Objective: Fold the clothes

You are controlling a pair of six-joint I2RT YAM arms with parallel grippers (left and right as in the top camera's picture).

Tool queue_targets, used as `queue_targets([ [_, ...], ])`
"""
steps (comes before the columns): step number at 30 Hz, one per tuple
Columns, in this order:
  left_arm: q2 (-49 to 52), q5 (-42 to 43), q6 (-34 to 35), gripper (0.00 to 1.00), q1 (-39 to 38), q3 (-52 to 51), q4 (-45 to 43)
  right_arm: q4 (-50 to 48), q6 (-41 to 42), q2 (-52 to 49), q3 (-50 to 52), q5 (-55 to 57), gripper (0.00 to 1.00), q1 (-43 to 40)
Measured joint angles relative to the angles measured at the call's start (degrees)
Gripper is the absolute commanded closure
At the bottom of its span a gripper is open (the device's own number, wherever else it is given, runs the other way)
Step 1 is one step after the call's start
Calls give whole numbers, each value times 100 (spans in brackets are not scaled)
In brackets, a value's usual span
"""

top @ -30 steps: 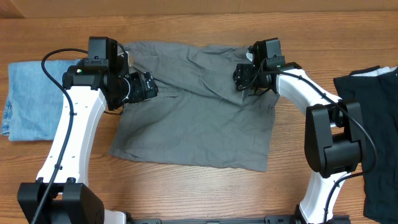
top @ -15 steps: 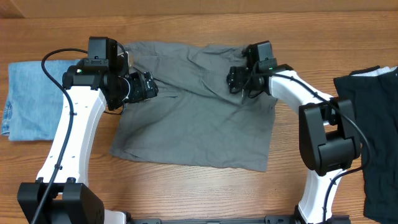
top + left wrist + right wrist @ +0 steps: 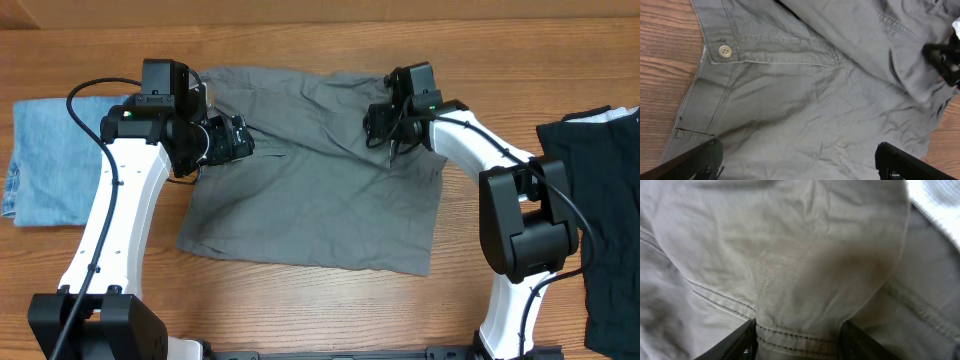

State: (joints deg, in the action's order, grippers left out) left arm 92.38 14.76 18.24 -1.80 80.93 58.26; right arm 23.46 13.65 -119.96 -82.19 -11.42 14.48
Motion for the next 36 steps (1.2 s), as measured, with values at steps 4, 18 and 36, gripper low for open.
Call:
queue_targets([
  [4, 0, 0, 0, 0, 0, 0, 0, 59, 0, 146, -151, 20, 67, -59],
  [18, 0, 0, 2, 0, 0, 0, 0, -841, -166, 675, -238, 584, 96, -57],
  [36, 0, -2, 2, 0, 0, 0, 2, -3152, -592, 210, -297, 1204, 96, -57],
])
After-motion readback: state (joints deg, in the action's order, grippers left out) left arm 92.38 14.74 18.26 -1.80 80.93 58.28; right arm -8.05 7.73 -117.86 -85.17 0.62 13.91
